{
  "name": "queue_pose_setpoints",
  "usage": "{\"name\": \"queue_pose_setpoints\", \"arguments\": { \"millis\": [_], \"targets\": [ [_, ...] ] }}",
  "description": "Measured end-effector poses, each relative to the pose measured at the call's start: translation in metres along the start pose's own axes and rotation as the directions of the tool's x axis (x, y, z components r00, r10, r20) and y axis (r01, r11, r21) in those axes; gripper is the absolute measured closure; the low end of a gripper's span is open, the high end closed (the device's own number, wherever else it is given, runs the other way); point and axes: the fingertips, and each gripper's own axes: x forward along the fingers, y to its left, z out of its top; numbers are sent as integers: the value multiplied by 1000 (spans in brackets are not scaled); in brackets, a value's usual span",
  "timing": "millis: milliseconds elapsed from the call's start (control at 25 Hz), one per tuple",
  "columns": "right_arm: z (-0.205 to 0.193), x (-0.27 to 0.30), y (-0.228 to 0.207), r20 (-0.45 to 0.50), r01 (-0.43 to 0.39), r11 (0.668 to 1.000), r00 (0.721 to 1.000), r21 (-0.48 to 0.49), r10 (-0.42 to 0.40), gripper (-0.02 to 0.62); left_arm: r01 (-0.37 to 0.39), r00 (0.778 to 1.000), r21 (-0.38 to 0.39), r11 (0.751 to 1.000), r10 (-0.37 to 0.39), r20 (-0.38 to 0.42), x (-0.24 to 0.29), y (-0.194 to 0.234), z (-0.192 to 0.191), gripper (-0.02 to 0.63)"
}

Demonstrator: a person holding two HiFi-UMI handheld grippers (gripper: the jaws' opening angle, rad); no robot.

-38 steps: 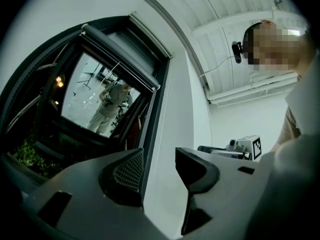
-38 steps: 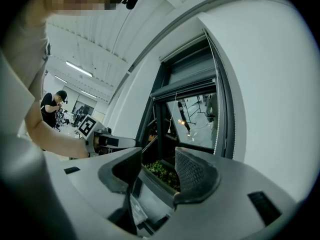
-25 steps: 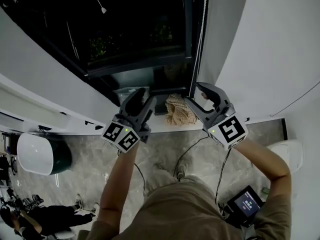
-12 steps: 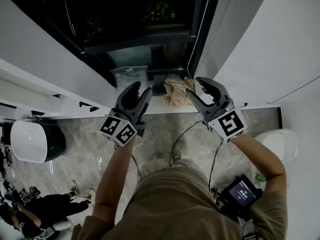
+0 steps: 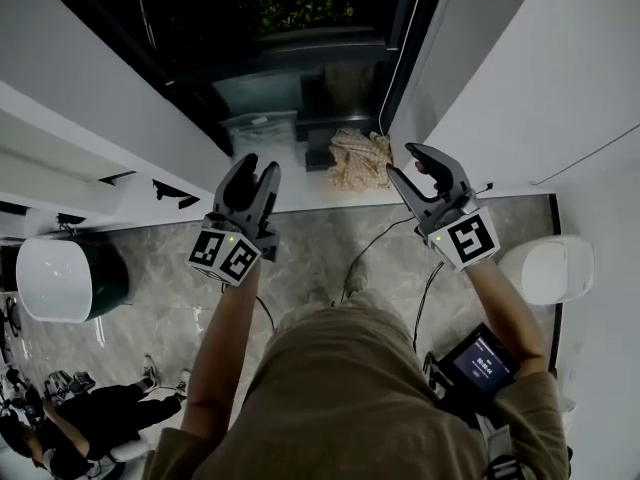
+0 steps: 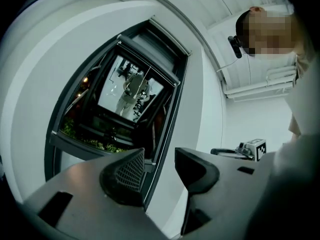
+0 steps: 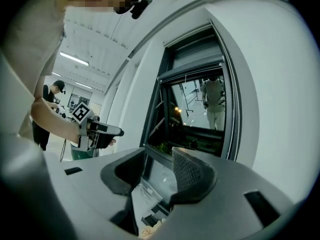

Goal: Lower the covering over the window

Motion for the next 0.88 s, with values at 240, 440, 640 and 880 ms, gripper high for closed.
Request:
{"name": "queue_pose_setpoints", "arguments": {
  "millis": [240,440,640,880],
  "targets": [
    [-11,-22,14,-2,142,988,990,64,-142,434,-27,1000,4,1000,27,11,-42,7,-12,434],
    [-18,-32,45,-23,225,968,974,110,-224,439,-33,999,-3,999,33,-7,-75,7,-26,442],
    [-25,-40,89,-54,248,960,968,131,-243,443,-17,1000,-14,1000,16,-26,-108,0,-46,442],
    [-30,-45,143,-69,230,963,972,139,-223,445,-10,999,-11,1000,10,-41,-150,-5,-66,446]
  ]
}}
